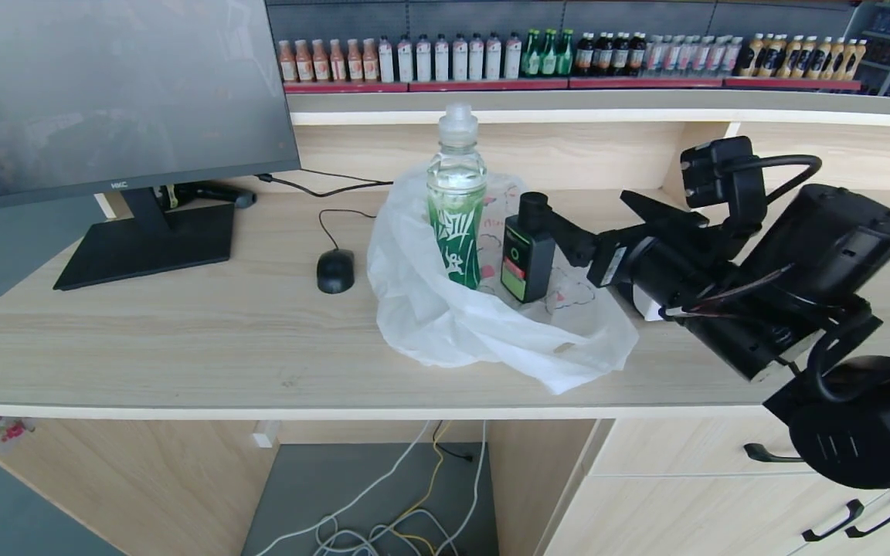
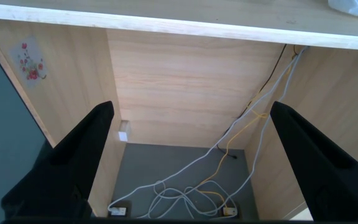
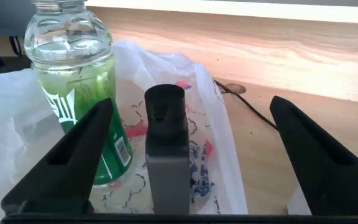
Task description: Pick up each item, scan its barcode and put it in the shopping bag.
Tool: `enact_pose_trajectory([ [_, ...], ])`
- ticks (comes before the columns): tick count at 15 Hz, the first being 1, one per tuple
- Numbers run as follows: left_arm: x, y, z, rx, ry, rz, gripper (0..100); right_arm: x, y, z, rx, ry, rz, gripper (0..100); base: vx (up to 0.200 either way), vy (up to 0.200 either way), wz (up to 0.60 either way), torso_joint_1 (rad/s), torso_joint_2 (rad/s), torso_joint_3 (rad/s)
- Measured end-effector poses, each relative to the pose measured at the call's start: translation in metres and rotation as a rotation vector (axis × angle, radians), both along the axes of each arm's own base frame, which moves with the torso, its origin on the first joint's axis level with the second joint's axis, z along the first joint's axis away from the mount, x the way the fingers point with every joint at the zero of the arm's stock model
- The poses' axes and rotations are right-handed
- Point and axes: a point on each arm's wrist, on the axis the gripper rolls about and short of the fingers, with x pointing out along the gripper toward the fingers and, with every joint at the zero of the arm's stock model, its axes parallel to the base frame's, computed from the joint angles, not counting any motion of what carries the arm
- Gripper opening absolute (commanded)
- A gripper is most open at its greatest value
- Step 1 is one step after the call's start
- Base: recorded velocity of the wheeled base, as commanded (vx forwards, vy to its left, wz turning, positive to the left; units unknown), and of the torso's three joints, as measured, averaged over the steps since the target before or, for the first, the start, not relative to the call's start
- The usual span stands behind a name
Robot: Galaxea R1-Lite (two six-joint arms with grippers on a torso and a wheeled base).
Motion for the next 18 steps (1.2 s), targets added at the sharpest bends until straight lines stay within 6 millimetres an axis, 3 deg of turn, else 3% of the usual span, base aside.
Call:
enact_pose_trajectory([
  [5, 0.000, 0.000, 0.000, 0.000, 0.000, 0.001, 100, -0.099, -0.081, -0.027, 0.069, 0.076, -0.084, 100, 0.000, 0.000, 0.00, 0.000, 0.00, 0.000],
  [7, 0.000, 0.000, 0.000, 0.000, 0.000, 0.000, 100, -0.137, -0.101, -0.045, 0.090, 0.120, -0.105, 100, 0.000, 0.000, 0.00, 0.000, 0.00, 0.000],
  [12, 0.000, 0.000, 0.000, 0.003, 0.000, 0.001, 100, -0.190, -0.123, -0.074, 0.085, 0.306, -0.133, 100, 0.000, 0.000, 0.00, 0.000, 0.00, 0.000],
  [18, 0.000, 0.000, 0.000, 0.004, 0.000, 0.000, 100, -0.252, -0.142, -0.117, -0.170, 0.482, -0.055, 100, 0.000, 0.000, 0.00, 0.000, 0.00, 0.000],
])
